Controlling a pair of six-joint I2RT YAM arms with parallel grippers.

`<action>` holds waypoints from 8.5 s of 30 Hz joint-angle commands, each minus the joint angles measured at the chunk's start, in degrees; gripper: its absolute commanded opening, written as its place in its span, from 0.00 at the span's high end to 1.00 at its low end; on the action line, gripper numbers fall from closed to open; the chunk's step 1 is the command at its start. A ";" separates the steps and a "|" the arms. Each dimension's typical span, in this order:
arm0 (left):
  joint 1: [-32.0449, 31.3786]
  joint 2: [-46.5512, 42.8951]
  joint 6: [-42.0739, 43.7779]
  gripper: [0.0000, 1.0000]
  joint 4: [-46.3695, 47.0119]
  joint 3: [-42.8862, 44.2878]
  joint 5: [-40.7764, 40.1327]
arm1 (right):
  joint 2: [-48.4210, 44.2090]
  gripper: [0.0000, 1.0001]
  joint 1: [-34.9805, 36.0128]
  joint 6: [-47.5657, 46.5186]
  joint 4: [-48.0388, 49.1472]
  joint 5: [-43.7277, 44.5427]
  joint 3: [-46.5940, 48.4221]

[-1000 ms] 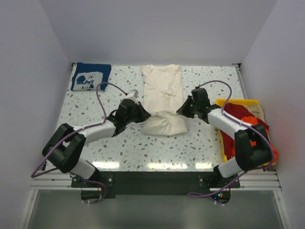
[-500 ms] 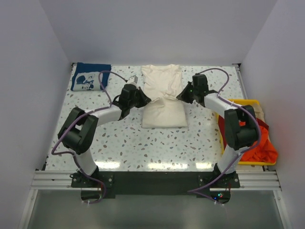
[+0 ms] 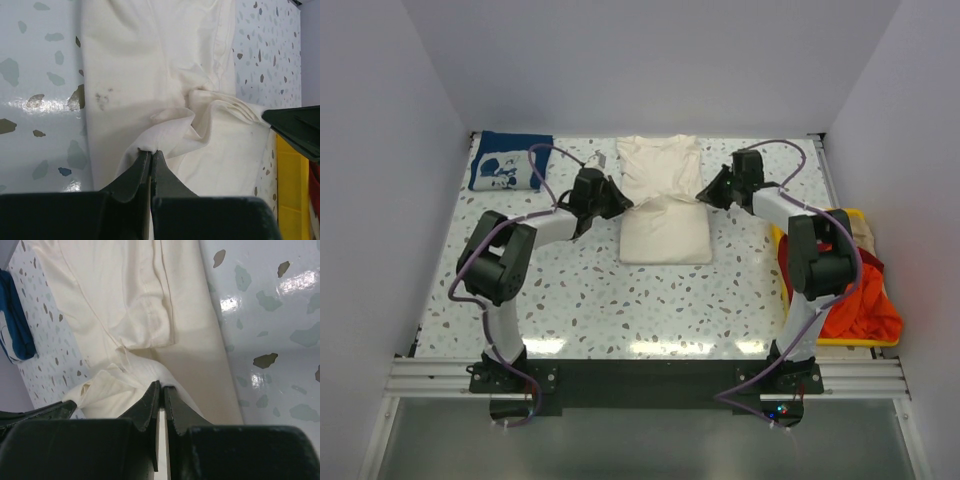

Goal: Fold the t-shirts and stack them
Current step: Fold the tshirt

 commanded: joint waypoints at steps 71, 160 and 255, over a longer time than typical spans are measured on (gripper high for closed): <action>2.61 15.88 12.27 0.81 -8.43 16.41 -4.08 | 15.64 0.66 2.98 -16.24 -12.03 12.99 18.65; 1.29 -51.25 6.56 0.47 -11.77 -47.12 4.09 | -36.47 0.63 18.02 -12.21 -17.48 -0.18 -34.51; -14.88 -67.77 -7.24 1.00 -15.02 -59.44 3.74 | -57.30 1.00 18.19 2.12 -7.37 -5.37 -56.84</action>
